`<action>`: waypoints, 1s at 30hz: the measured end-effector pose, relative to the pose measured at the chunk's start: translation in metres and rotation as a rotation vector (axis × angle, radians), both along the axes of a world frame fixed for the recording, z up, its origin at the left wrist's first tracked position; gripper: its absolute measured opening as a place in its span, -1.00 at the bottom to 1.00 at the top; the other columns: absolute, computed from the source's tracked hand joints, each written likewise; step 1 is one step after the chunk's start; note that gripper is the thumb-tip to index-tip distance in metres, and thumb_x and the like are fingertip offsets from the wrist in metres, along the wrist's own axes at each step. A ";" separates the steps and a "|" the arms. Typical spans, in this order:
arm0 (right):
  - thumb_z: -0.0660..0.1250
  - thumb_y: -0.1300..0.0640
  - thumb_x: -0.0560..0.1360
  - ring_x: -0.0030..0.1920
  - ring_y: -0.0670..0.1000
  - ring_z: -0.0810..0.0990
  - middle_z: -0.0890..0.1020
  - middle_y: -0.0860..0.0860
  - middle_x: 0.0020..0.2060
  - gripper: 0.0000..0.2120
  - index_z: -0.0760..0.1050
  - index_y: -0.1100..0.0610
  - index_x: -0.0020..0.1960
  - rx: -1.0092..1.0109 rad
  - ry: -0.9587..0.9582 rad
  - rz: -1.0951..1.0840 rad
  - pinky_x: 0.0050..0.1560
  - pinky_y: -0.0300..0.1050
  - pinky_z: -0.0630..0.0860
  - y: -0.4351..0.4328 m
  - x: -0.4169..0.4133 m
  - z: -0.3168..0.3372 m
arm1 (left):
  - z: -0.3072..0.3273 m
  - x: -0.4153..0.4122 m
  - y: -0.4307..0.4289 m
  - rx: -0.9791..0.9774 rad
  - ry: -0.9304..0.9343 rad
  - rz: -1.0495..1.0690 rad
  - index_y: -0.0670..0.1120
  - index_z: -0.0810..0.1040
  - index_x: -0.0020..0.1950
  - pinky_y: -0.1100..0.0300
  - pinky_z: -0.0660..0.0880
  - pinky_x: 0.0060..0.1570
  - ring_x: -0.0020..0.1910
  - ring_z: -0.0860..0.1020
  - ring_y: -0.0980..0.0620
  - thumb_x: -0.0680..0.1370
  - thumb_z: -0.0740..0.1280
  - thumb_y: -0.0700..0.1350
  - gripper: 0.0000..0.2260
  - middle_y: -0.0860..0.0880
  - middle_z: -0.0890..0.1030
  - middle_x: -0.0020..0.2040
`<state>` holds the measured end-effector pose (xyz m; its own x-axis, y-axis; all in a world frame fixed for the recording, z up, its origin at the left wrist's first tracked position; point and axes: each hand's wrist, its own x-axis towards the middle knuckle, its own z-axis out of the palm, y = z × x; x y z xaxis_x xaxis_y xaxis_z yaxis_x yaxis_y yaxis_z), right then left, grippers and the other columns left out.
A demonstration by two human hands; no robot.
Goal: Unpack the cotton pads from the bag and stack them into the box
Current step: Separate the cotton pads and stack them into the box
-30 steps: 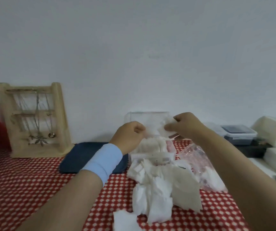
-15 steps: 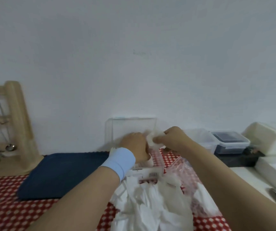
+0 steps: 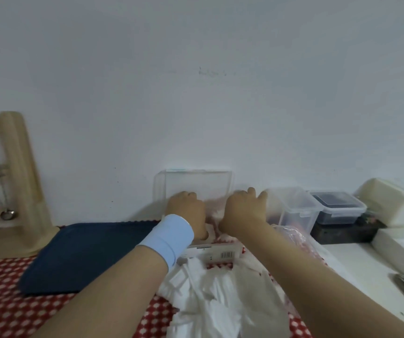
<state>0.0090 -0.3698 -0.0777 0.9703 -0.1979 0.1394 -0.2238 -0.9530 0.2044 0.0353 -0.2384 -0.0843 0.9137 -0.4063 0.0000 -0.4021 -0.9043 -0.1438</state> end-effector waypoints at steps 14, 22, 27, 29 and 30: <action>0.26 -0.09 0.63 -0.09 0.09 0.52 0.48 0.01 -0.29 -0.64 0.46 0.20 -0.12 0.594 0.129 0.003 -0.09 -0.12 0.41 -0.020 -0.002 0.006 | -0.007 -0.024 0.041 -0.400 0.206 -0.188 0.12 0.23 0.61 0.06 0.23 0.48 0.50 0.22 0.02 0.67 0.16 0.19 -0.49 0.06 0.33 0.52; 0.18 -0.07 0.66 -0.18 0.08 0.50 0.43 0.00 -0.37 -0.58 0.35 0.10 -0.32 0.465 -0.009 0.092 -0.17 -0.12 0.38 -0.023 -0.007 -0.006 | -0.013 -0.039 0.029 -0.259 0.274 -0.198 0.02 -0.06 0.68 0.06 -0.12 0.58 0.64 -0.11 0.02 0.69 0.02 0.23 -0.38 0.06 -0.07 0.68; 0.06 0.02 0.66 -0.01 0.15 0.58 0.57 0.10 -0.02 -0.67 0.49 0.16 -0.11 0.313 -0.227 0.266 -0.05 -0.01 0.51 -0.021 -0.029 0.003 | -0.018 -0.033 0.023 -0.216 0.289 -0.213 0.04 -0.07 0.68 0.04 -0.17 0.59 0.65 -0.14 0.04 0.66 0.00 0.27 -0.35 0.04 -0.09 0.68; -0.06 -0.08 0.63 0.19 0.17 0.49 0.54 0.11 0.21 -0.53 0.53 0.16 0.16 0.255 -0.026 0.515 0.19 0.13 0.48 -0.012 -0.033 -0.010 | -0.016 -0.031 0.018 -0.265 0.301 -0.235 0.08 0.04 0.66 -0.02 -0.03 0.60 0.65 0.00 -0.01 0.63 0.06 0.23 -0.38 0.02 0.06 0.67; -0.13 -0.12 0.61 0.27 0.19 0.42 0.45 0.14 0.33 -0.45 0.48 0.15 0.28 0.209 0.096 0.580 0.29 0.18 0.41 -0.011 -0.034 -0.018 | -0.013 -0.032 0.017 -0.294 0.309 -0.233 0.08 0.09 0.65 -0.04 0.03 0.59 0.63 0.07 -0.03 0.62 0.10 0.19 -0.40 0.01 0.13 0.65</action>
<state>-0.0249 -0.3804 -0.0953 0.9342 0.3514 0.0612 0.3525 -0.9358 -0.0063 0.0037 -0.2215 -0.0971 0.7738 -0.6235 -0.1117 -0.5822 -0.7696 0.2623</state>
